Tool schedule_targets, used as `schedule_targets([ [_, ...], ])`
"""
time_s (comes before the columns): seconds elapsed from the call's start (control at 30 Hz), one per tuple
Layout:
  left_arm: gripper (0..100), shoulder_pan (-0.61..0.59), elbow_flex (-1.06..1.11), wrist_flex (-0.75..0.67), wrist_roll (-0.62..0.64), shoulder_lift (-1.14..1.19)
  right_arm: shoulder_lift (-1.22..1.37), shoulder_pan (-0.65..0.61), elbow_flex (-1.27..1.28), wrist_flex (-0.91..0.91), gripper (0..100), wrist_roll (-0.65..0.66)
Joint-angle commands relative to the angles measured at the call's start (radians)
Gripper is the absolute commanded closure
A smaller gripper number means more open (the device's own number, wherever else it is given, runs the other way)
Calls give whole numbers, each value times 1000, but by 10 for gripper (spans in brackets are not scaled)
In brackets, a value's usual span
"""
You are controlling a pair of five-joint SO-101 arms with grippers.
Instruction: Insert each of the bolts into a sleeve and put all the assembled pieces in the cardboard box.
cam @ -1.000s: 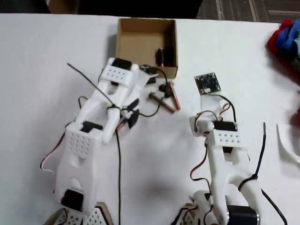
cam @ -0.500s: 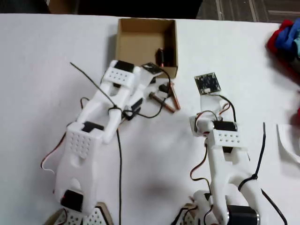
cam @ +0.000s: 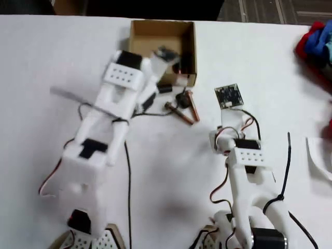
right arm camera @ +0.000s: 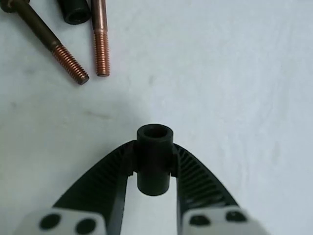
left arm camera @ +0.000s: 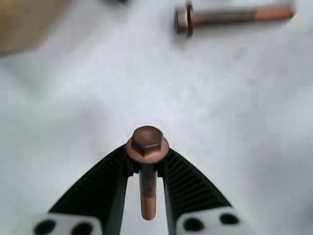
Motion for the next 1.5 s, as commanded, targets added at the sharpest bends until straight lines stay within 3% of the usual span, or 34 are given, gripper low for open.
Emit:
schedule_targets([
  [0.0, 974, 31, -1, 15, 101, -273, -47, -4, 8, -62, 976, -8],
  [0.1, 973, 92, 186, -87, 144, -463, -50, -4, 20, -85, 976, -8],
  [0.37, 973, 144, 1107, -870, 144, -1103, -374, -50, 178, -82, 976, -178],
  [0.47, 973, 101, 1204, -1000, 158, -1195, -542, -134, 226, -97, 975, -242],
  [0.53, 973, 83, 1178, -1005, 222, -1189, -627, -209, 236, -173, 975, -261],
  [0.67, 973, 66, 1076, -1002, 471, -1140, -662, -329, 287, -476, 975, -265],
  [0.77, 973, 60, 975, -967, 503, -1122, -662, -371, 347, -624, 975, -265],
  [1.0, 973, 71, 746, -838, 509, -1123, -662, -395, 413, -641, 975, -267],
  [1.23, 973, 169, 723, -835, 514, -1076, -622, -414, 407, -661, 975, -269],
  [1.37, 973, 155, 717, -848, 644, -988, -466, -456, 325, -768, 975, -267],
  [1.47, 973, 153, 717, -848, 664, -974, -349, -456, 238, -780, 975, -267],
])
